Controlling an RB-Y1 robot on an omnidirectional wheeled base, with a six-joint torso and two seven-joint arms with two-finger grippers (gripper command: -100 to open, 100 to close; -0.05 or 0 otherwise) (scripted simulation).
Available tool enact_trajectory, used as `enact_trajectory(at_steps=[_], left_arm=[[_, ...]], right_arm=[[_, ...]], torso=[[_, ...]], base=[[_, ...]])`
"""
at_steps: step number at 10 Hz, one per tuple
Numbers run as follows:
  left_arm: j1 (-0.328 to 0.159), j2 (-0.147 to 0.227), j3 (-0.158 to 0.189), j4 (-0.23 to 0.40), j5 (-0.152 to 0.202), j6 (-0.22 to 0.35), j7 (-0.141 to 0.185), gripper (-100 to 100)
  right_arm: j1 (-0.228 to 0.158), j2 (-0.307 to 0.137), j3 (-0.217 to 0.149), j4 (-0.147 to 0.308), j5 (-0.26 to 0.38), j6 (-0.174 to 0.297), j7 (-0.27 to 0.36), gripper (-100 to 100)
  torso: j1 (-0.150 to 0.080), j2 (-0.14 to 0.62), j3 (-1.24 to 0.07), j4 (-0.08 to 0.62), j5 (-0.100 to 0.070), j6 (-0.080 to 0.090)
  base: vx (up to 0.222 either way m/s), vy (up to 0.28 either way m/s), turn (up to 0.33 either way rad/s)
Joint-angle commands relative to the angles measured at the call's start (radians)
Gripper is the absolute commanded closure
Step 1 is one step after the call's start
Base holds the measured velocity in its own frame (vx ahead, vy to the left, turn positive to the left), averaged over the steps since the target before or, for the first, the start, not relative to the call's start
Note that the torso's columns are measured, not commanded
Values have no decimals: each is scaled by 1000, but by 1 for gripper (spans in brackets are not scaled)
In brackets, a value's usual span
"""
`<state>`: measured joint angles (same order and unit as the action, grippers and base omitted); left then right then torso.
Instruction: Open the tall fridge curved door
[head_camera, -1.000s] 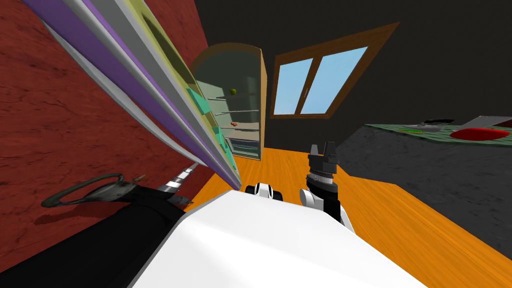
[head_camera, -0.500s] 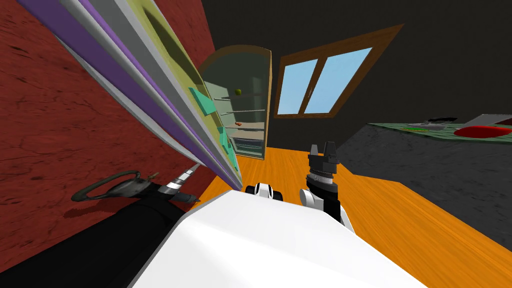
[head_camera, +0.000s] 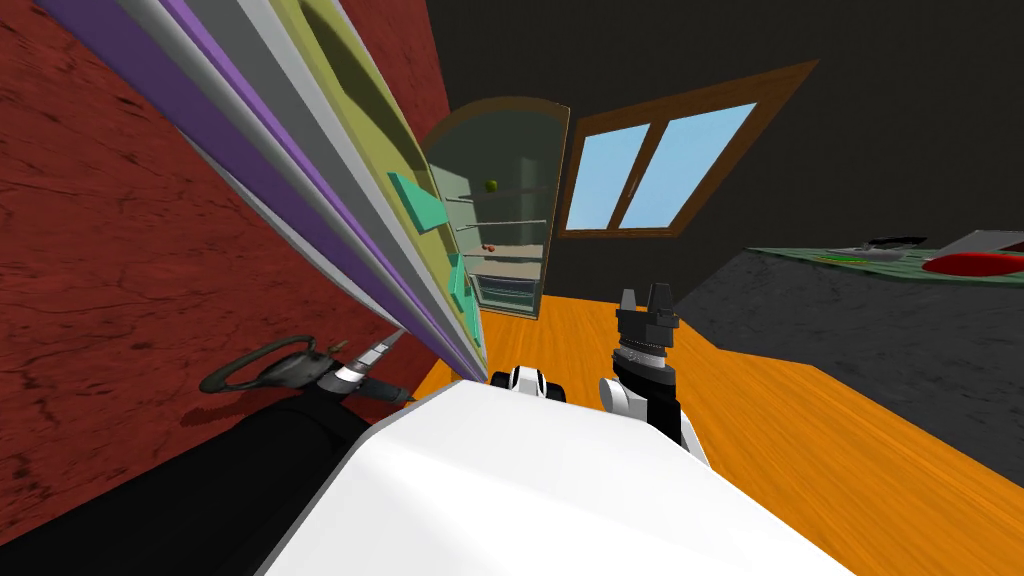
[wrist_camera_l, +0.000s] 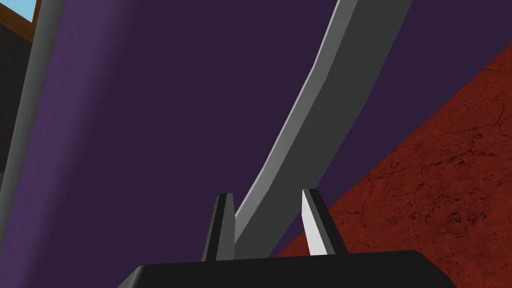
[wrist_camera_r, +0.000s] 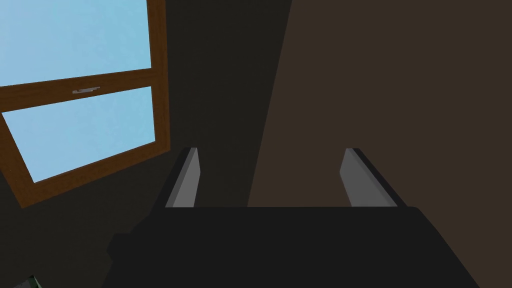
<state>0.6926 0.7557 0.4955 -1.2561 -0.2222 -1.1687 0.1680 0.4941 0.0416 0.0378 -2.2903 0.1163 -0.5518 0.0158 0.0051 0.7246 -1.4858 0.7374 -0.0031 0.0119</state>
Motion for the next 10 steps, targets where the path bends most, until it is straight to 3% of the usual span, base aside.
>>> enact_trajectory(at_steps=[1, 4, 5, 7, 9, 10], left_arm=[[1, 7, -7, -25, -6, -35, 3, 100], [8, 9, -14, -37, -11, -59, 5, 100], [20, 24, -19, -33, -14, -94, 17, -100], [21, 45, -22, -27, -14, -134, 28, -100], [22, 85, -27, -16, -14, -200, 51, -100], [22, 85, -27, -16, -14, -214, 51, -100]], right_arm=[[0, 0, 0, 0, 0, 0, 0, 0], [0, 0, 0, 0, 0, 0, 0, 0], [0, 0, 0, 0, 0, 0, 0, 0], [1, 1, 0, 0, 0, 0, 0, 0], [1, 1, 0, 0, 0, 0, 0, 0], [1, 1, 0, 0, 0, 0, 0, 0]], torso=[[-4, -2, -1, -1, 0, 1], [-5, -1, 0, -1, -1, -1], [-7, -2, 0, -1, 0, 0], [-13, -1, 1, -3, 0, -10], [-9, 10, 7, 0, 2, -10], [-8, 11, 8, 0, 2, -10]], base=[[-96, 290, -43], [-68, 235, -16], [50, 91, 294], [195, -1, 331], [197, -40, 428], [149, -37, 221]])
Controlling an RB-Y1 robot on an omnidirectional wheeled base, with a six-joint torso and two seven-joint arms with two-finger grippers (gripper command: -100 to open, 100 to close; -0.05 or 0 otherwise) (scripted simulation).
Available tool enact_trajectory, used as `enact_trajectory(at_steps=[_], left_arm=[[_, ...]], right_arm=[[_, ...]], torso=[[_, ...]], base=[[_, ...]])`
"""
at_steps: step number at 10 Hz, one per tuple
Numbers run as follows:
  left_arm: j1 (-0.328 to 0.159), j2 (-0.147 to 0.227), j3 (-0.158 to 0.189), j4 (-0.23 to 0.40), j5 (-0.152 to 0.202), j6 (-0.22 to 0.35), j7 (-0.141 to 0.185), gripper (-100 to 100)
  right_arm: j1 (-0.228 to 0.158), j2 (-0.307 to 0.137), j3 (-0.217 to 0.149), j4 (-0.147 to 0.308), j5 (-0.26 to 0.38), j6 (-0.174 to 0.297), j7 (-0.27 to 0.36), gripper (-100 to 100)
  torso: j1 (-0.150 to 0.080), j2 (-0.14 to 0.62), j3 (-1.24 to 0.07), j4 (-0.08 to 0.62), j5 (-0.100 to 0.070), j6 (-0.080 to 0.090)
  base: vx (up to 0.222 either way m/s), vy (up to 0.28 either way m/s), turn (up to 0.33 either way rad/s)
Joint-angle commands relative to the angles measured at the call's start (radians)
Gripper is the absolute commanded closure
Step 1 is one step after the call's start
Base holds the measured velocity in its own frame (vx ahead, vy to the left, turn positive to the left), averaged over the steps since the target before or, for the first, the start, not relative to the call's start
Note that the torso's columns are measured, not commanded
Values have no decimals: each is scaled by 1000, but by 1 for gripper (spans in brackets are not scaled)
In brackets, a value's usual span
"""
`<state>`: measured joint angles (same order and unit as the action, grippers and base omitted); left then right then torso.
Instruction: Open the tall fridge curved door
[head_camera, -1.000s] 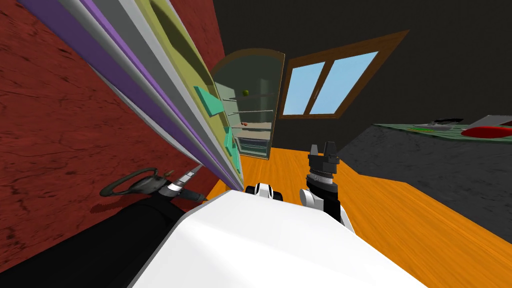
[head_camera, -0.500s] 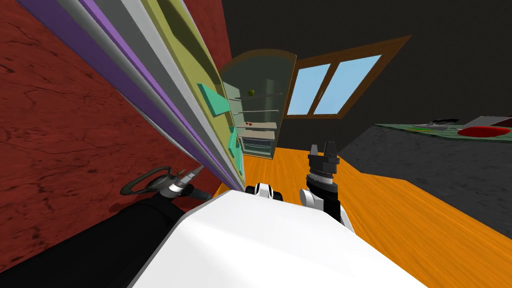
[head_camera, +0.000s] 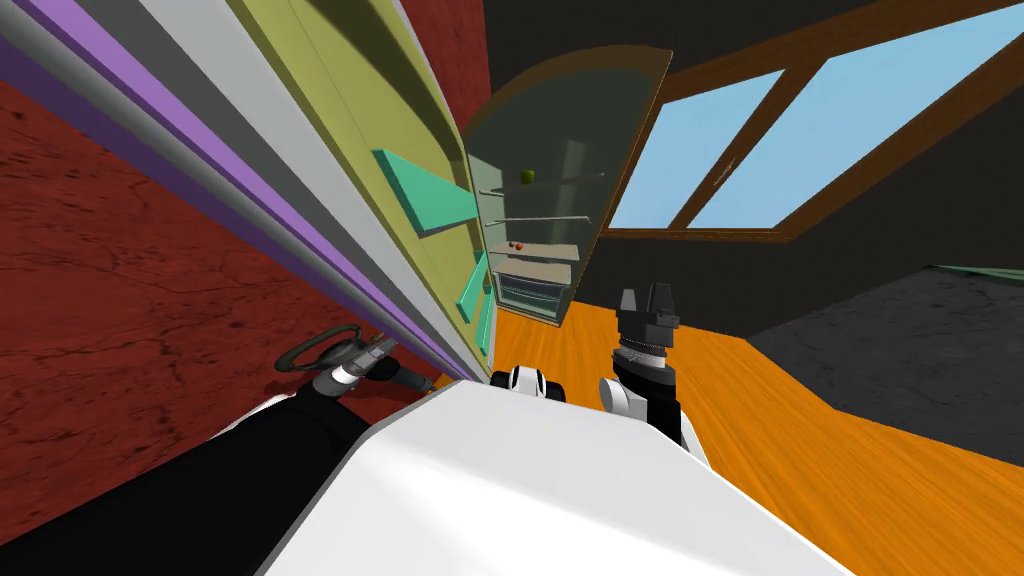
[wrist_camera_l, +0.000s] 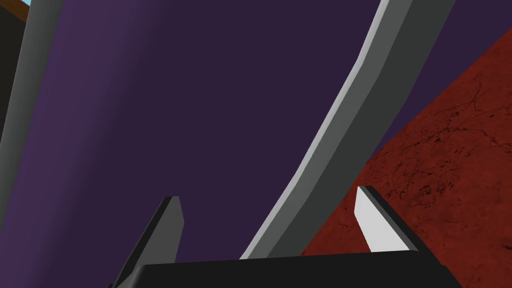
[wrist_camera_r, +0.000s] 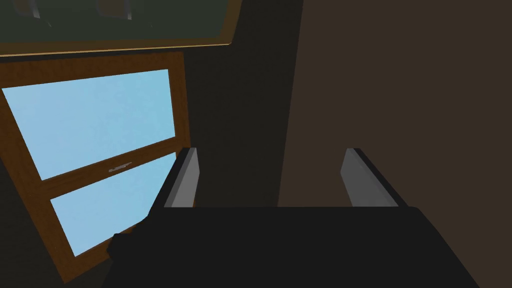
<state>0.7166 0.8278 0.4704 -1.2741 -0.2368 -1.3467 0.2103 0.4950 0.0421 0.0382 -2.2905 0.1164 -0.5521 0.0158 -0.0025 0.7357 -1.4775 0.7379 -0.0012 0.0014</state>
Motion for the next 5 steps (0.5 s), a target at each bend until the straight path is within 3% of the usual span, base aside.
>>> enact_trajectory(at_steps=[1, 5], left_arm=[[-1, 34, -4, 7, 0, -72, 20, -100], [0, 74, -10, 18, 0, -145, 43, -100]], right_arm=[[0, 0, 0, 0, 0, 0, 0, 0], [-1, 0, 0, 0, 0, 0, 0, 0]], torso=[[-3, 2, 1, 0, 0, 6], [-22, 5, 3, 0, -5, 6]], base=[[110, -19, 262], [114, -11, 238]])
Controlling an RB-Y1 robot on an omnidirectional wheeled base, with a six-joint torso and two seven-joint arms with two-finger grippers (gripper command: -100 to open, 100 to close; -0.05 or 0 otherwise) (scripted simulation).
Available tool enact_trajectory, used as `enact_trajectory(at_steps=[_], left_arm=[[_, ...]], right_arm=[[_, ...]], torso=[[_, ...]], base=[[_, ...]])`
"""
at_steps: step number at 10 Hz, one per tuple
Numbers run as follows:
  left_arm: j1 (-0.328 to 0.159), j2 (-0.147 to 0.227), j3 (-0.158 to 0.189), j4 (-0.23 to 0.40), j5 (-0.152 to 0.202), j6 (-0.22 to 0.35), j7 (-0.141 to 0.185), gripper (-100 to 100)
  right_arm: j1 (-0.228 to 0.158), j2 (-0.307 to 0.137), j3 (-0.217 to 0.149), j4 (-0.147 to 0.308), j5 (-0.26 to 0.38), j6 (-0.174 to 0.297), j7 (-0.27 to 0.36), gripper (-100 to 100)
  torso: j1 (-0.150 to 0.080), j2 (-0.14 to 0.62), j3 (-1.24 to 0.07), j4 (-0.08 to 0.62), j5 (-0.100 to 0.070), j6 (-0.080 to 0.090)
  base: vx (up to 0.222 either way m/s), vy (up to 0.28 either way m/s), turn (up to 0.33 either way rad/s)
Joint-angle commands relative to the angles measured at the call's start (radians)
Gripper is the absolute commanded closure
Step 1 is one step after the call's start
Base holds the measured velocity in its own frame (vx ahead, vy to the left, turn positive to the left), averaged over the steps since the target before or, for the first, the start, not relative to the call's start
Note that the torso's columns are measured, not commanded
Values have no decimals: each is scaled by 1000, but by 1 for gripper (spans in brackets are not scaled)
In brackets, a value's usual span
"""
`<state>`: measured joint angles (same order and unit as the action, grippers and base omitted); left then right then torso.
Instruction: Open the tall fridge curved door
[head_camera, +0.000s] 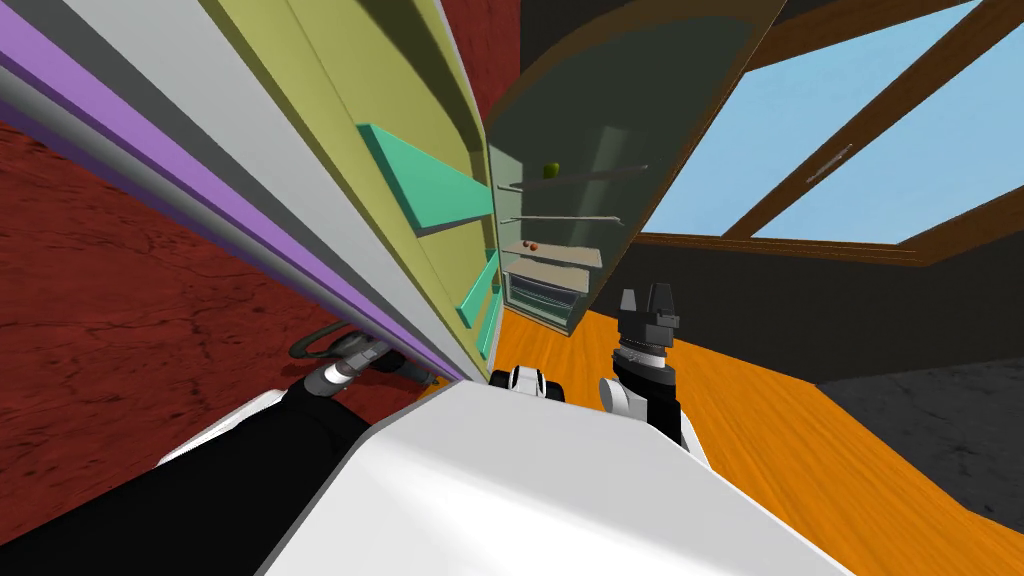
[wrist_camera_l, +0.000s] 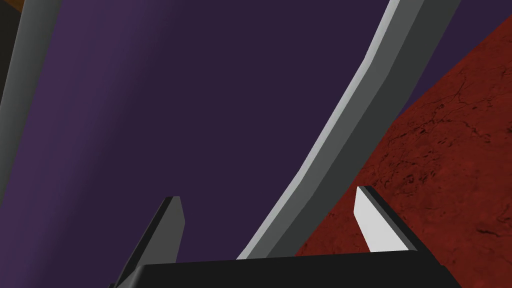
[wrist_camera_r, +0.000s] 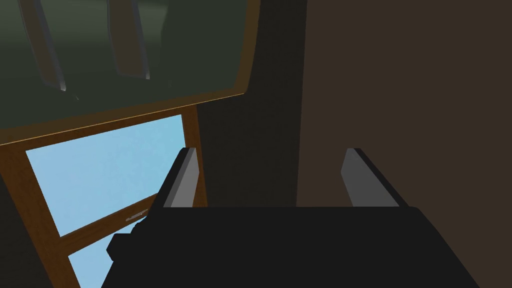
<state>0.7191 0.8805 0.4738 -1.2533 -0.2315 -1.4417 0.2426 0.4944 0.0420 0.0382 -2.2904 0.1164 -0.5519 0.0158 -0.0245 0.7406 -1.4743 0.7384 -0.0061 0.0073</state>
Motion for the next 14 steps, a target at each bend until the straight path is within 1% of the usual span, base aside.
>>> enact_trajectory(at_steps=[1, 2, 3, 4, 6, 12, 13, 14], left_arm=[[-3, 22, -13, -2, -6, -60, 11, -100], [-3, 22, -13, -2, -6, -60, 11, -100], [-2, 42, -16, 3, -6, -89, 22, -100], [-2, 42, -16, 3, -6, -98, 22, -100], [-2, 42, -16, 3, -6, -100, 22, -100], [-2, 42, -16, 3, -6, -100, 22, -100], [10, 60, 21, 13, 27, -73, 55, -100], [16, 67, 29, 9, 38, -77, 72, -100]], right_arm=[[0, 0, 0, 0, 0, 0, 0, 0], [0, 0, 0, 0, 0, 0, 0, 0], [0, 0, 0, 0, 0, 0, 0, 0], [0, 0, 0, 0, 0, 0, 0, 0], [0, 0, 0, 0, 0, 0, 0, 0], [0, 0, 0, 0, 0, 0, 0, 0], [0, 0, 0, 0, 0, 0, 0, 0], [0, 0, 0, 0, 0, 0, 0, 0]], torso=[[-4, 2, 2, 0, 0, -4], [-8, 7, 5, 2, -2, -2], [-9, 8, 6, 2, -2, 0], [-14, 9, 6, 2, -3, -8], [-20, 15, 12, 2, -1, -1], [-19, 12, 9, 2, -2, -2], [-19, 12, 9, 2, -1, -2], [-12, 10, 6, 4, -6, -5]], base=[[70, -38, 196], [14, -7, 23], [88, -41, 279], [80, -27, 234], [2, -11, -16], [1, 2, -3], [13, 20, 49], [18, 44, 69]])
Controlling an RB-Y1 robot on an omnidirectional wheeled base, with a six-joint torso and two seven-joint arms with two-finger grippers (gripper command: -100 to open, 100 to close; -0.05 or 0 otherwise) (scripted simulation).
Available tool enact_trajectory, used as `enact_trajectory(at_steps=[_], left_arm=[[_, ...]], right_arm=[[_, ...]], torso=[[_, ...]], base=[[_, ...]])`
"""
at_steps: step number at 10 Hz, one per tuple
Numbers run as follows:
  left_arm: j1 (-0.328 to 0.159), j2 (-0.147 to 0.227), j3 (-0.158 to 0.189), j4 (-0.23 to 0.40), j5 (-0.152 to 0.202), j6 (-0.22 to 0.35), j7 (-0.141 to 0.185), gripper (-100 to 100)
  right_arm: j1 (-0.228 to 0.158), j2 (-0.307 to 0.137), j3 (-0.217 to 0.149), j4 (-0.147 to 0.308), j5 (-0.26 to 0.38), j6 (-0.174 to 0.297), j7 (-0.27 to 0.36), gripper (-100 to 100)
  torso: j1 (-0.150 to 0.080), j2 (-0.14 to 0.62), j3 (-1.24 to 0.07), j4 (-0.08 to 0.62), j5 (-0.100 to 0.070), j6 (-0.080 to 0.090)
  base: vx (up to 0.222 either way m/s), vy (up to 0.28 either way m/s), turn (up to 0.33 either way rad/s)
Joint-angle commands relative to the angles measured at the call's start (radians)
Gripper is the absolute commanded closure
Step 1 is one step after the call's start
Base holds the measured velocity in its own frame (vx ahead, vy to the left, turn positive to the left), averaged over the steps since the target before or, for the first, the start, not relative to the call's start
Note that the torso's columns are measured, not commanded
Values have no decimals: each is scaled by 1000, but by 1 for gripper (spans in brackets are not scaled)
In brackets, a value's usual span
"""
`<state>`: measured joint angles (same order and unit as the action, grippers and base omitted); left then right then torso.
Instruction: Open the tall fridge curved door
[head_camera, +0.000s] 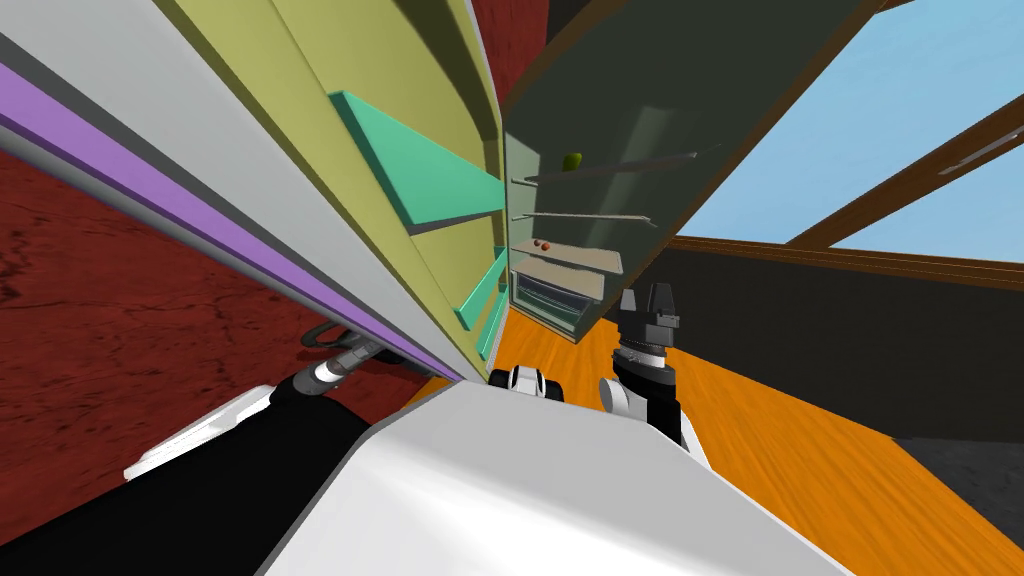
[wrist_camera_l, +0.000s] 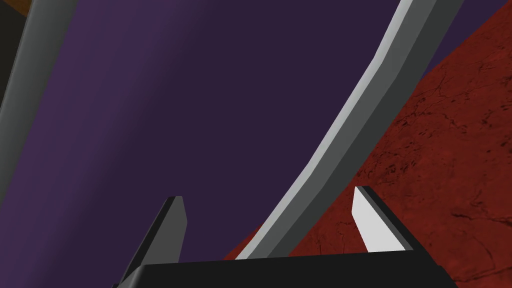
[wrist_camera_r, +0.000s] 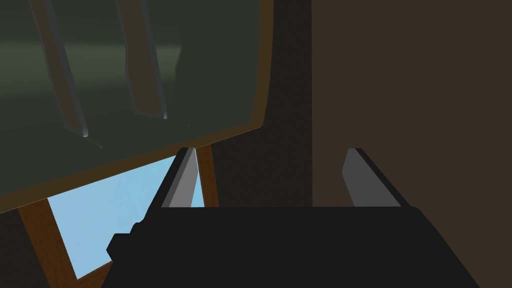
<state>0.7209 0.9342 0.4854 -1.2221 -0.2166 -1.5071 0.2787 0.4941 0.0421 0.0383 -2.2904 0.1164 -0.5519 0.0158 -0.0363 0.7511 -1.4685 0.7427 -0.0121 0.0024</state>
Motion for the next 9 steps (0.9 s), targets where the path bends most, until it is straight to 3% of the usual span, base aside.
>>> enact_trajectory(at_steps=[1, 2, 3, 4, 9], left_arm=[[14, 14, 18, -22, 23, -11, 35, -100], [23, 25, 30, -27, 39, -17, 60, -100], [22, 18, 22, -11, 28, 3, 46, -100], [24, 18, 23, -8, 28, 8, 49, 0], [28, 16, 23, 2, 26, 20, 49, 0]], right_arm=[[0, 0, 0, 0, 0, 0, 0, 0], [0, 0, 0, 0, 0, 0, 0, 0], [0, 0, 0, 0, 0, 0, 0, 0], [0, 0, 0, 0, 0, 0, 0, 0], [0, 0, 0, 0, 0, 0, 0, 0]], torso=[[6, -2, -3, 1, -2, -1], [7, -2, -4, 1, -3, -1], [7, -2, -4, 2, -4, -1], [9, -3, -4, 1, -2, -1], [36, -15, -9, -5, 12, -1]], base=[[6, 38, 24], [13, 39, 45], [2, 25, 8], [-4, 6, -12], [-1, 0, -2]])
